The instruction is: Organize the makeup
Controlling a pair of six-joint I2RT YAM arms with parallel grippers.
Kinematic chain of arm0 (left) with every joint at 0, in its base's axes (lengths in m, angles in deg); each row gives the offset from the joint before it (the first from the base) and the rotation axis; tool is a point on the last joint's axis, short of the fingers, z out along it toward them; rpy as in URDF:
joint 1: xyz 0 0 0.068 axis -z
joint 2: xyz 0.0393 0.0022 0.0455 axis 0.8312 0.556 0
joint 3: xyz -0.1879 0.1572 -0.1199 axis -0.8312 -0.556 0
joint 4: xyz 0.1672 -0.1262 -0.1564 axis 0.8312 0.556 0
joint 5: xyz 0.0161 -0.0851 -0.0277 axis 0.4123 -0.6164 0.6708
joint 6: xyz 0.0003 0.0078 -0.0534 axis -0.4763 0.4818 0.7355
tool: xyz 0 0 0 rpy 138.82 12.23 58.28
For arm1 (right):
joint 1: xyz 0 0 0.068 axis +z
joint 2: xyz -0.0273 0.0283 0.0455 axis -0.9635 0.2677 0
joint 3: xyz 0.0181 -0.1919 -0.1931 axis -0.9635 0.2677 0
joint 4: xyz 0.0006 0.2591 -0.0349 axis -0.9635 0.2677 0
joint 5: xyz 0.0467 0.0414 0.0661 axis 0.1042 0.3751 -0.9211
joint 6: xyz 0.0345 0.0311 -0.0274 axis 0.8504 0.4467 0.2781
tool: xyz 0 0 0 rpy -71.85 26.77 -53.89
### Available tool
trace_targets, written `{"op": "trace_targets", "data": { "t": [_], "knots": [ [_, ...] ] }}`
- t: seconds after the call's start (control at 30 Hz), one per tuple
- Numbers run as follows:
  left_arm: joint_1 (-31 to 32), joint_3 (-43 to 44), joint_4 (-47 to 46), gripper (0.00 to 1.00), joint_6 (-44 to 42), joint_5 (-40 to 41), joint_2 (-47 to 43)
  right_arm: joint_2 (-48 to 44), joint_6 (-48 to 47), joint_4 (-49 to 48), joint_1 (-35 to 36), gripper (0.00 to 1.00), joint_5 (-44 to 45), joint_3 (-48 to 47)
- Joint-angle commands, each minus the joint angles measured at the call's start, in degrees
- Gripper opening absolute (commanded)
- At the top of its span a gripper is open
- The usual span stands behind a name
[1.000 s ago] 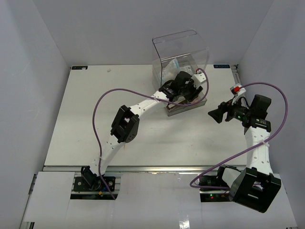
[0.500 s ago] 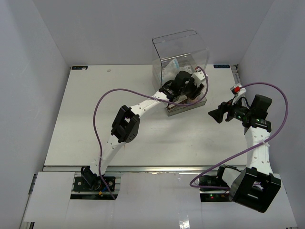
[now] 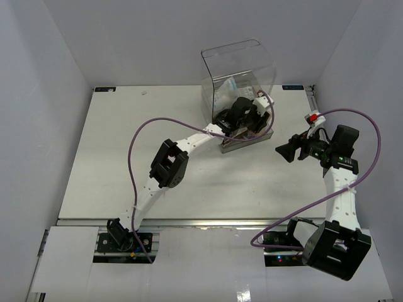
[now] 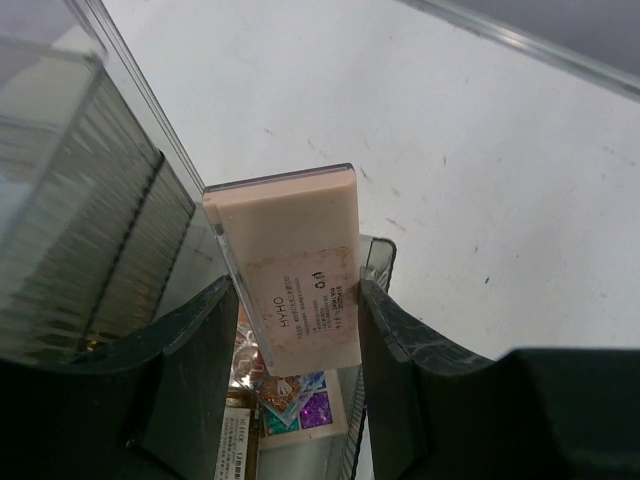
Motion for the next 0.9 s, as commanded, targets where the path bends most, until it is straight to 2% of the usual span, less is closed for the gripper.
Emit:
{"op": "trace_targets", "data": {
  "t": [0.0, 0.3, 0.73, 0.8, 0.87],
  "knots": [
    [-0.12, -0.02, -0.88, 0.22, 1.0, -1.7, -0.18, -0.82, 0.49, -1.9, -0.44, 0.82, -1.43, -0.02],
    [-0.71, -3.42, -0.26, 0.21, -0.25, -1.97, -1.67, -0.72, 0.49, -1.9, -0.44, 0.82, -1.35, -0.03],
    [-1.95, -6.58, 1.83, 0.23, -3.19, 3.05, -3.72, -0.57, 0.49, -1.9, -0.53, 0.82, -1.45, -0.11],
    [-2.02, -6.41, 2.25, 0.26, -3.68, 3.5, -3.87, -0.61, 0.49, -1.93, -0.53, 0.82, -1.52, -0.11],
    [-2.09, -6.42, 2.44, 0.38, -3.95, 3.94, -4.01, -0.55, 0.49, -1.92, -0.53, 0.82, -1.52, -0.11]
  ]
}}
